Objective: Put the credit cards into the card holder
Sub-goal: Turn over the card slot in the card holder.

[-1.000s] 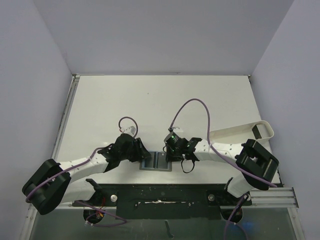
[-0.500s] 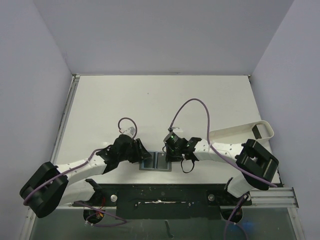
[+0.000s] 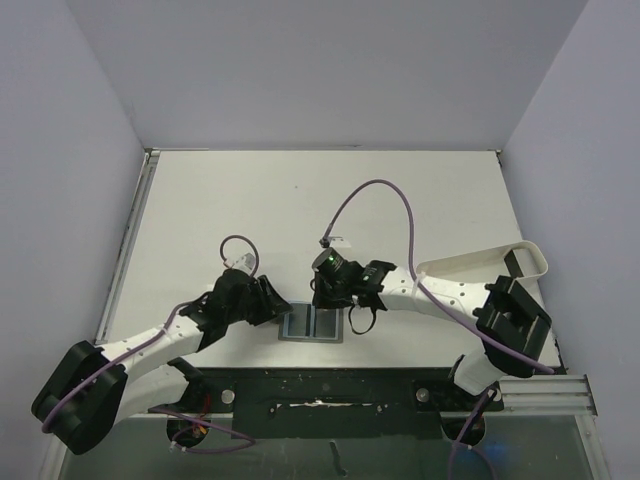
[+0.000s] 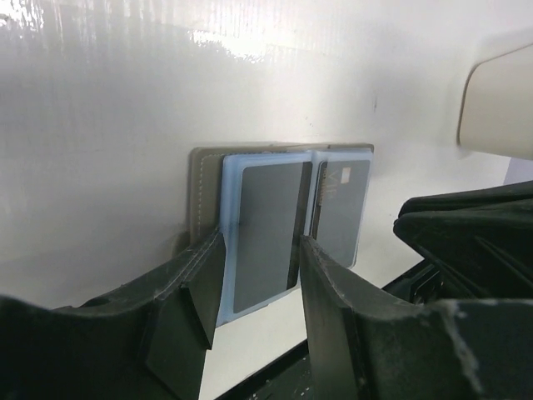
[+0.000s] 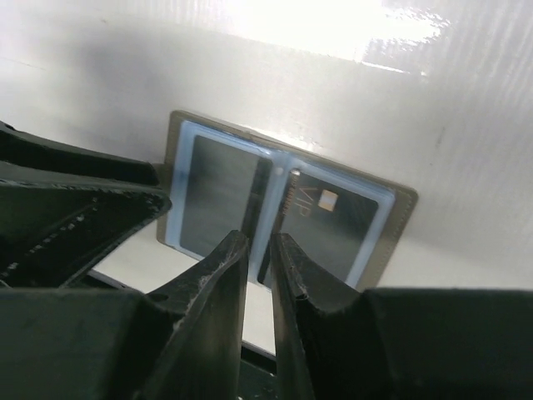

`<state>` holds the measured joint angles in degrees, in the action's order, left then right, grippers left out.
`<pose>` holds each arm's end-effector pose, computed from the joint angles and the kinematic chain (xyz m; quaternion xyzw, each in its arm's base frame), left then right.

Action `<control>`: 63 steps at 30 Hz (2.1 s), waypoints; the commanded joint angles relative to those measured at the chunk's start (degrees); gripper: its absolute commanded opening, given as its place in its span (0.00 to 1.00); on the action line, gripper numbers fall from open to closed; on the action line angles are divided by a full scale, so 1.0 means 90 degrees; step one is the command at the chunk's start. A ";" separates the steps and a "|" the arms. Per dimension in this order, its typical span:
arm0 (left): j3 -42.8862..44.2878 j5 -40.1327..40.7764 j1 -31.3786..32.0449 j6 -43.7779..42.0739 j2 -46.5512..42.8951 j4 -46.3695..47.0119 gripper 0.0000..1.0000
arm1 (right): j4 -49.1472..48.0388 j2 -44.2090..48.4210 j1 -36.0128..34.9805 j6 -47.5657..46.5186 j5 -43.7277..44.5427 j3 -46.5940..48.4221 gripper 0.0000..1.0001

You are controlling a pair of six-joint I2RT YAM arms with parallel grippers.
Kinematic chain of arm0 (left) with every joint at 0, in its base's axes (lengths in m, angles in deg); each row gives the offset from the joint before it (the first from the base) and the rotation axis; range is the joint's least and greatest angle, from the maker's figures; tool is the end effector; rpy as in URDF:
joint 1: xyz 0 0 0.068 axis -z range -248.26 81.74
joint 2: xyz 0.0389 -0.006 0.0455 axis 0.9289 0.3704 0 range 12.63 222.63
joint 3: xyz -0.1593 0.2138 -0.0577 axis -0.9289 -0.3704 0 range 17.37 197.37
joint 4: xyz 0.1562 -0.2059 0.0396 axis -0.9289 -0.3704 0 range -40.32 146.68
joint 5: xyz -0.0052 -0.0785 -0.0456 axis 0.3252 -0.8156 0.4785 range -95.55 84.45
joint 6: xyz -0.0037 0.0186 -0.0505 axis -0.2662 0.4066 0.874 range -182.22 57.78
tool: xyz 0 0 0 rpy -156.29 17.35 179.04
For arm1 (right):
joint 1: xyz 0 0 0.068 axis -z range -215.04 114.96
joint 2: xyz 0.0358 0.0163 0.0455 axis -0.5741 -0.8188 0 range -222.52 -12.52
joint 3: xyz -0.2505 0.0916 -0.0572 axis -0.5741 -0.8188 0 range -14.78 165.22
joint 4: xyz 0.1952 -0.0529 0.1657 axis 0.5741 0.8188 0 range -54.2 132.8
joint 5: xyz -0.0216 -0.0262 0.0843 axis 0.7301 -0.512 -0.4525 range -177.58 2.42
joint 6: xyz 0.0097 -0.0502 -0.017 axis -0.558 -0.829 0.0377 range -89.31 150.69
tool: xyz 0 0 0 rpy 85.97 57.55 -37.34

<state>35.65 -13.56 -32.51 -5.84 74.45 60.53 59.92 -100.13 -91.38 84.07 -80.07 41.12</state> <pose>0.1581 -0.1199 0.1512 -0.1324 0.8936 -0.3493 0.2488 0.1759 0.2557 0.2091 -0.0055 0.9540 0.2037 0.2199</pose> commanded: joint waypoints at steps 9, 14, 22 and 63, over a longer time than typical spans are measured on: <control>-0.0195 -0.0438 -0.0210 0.0077 -0.0159 0.0598 0.40 | -0.0324 -0.1001 -0.0221 -0.0014 -0.0108 0.0638 0.15; -0.0258 -0.0511 -0.0213 0.0094 -0.0170 0.0665 0.40 | -0.0006 -0.1380 -0.0229 0.0004 -0.0143 0.0665 0.12; -0.0230 -0.0638 -0.0218 0.0038 -0.0072 0.0832 0.40 | -0.0049 -0.1499 -0.0232 0.0066 -0.0070 0.0384 0.07; -0.0057 -0.1256 0.0545 0.0535 0.0832 0.2707 0.38 | 0.0123 0.0485 0.0641 -0.0715 0.1360 0.0038 0.28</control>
<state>32.22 -25.49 -29.83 -0.73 80.71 80.56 60.53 -102.36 -89.54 81.03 -72.07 43.29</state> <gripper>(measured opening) 0.388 0.257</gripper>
